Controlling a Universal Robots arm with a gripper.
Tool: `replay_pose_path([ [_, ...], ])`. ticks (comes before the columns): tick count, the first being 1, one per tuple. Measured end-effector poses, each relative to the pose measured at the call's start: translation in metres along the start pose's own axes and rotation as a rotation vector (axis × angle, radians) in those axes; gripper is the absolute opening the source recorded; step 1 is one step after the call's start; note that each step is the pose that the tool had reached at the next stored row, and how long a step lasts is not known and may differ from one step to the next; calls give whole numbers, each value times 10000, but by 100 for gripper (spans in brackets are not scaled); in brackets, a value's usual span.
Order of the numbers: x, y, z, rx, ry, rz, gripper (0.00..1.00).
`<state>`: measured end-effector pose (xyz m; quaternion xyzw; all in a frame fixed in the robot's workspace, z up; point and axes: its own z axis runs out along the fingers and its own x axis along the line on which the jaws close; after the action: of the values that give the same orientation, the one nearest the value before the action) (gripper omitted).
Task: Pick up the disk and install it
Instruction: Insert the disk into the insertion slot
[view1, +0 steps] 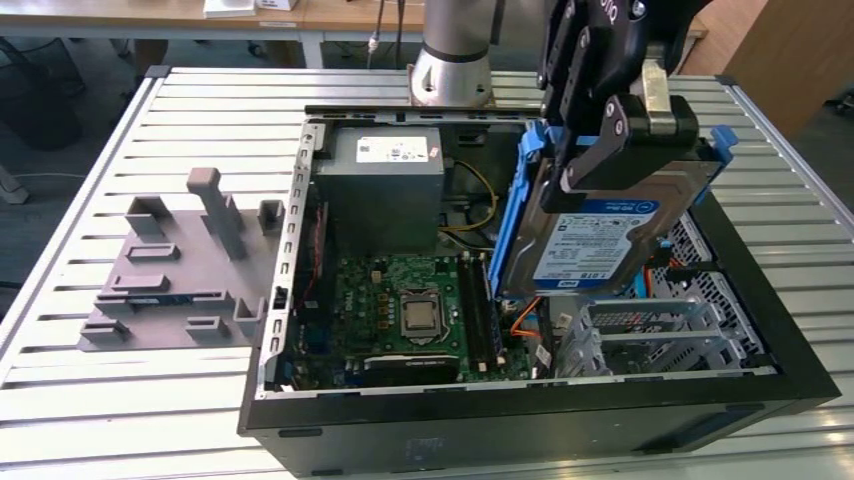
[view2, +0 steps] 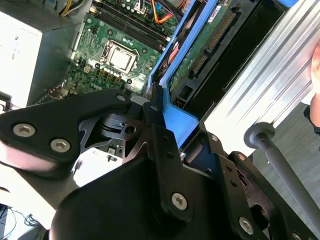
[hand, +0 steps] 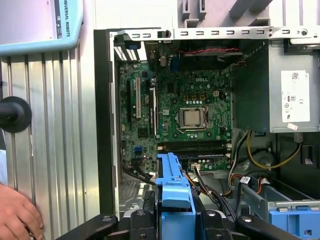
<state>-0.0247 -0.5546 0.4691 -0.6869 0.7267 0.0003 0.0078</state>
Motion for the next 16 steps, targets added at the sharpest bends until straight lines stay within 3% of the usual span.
replay_pose_path([
  [7,-2,-180,3,-1,2,1,37],
  [13,73,-237,22,-1,1,12,37],
  [16,82,-310,35,-1,-1,13,37],
])
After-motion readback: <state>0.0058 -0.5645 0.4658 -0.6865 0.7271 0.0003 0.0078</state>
